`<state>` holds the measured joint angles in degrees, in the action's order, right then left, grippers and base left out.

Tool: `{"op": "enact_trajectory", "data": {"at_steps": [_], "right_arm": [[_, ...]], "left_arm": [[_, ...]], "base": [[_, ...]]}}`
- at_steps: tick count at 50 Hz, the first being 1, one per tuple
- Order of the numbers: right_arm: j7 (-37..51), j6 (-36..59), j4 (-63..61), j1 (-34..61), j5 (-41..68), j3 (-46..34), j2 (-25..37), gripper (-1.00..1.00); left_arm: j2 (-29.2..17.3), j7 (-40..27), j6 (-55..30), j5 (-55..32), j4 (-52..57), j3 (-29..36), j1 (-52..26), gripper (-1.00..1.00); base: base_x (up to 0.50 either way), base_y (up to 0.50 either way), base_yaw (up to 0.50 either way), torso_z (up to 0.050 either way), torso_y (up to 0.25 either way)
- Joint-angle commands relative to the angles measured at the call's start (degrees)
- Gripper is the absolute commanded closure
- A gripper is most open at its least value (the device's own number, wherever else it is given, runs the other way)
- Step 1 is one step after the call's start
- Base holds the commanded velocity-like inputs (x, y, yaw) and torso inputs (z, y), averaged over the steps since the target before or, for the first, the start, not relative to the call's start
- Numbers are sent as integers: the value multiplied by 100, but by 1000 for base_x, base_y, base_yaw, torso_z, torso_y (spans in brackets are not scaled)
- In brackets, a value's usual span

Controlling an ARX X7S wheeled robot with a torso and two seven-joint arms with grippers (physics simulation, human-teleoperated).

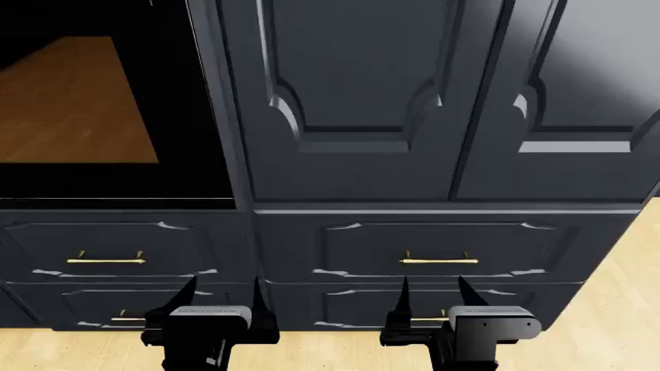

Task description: Open the oven door

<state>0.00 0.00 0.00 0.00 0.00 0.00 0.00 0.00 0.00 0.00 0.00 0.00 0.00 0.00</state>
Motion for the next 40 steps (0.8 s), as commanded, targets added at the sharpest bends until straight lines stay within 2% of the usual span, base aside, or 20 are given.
{"op": "enact_trajectory", "data": {"at_steps": [1,19,40], "right_arm": [[99,11,-38,-21,79,-134,90,-100],[464,-126,-127,-57,0,-527,379,-100],[455,-73,-189,-91,307,-723,543,-100]], "left_arm": [[-89,-98,3,-103,8,106,2,-100],[-339,-462,47,-233,-72,418,-10,-100],[-479,-663,51,-375,-49,590,-8,-100]], "base": [[0,0,0,0,0],[0,0,12,0,0],[0,0,500,0,0]]}}
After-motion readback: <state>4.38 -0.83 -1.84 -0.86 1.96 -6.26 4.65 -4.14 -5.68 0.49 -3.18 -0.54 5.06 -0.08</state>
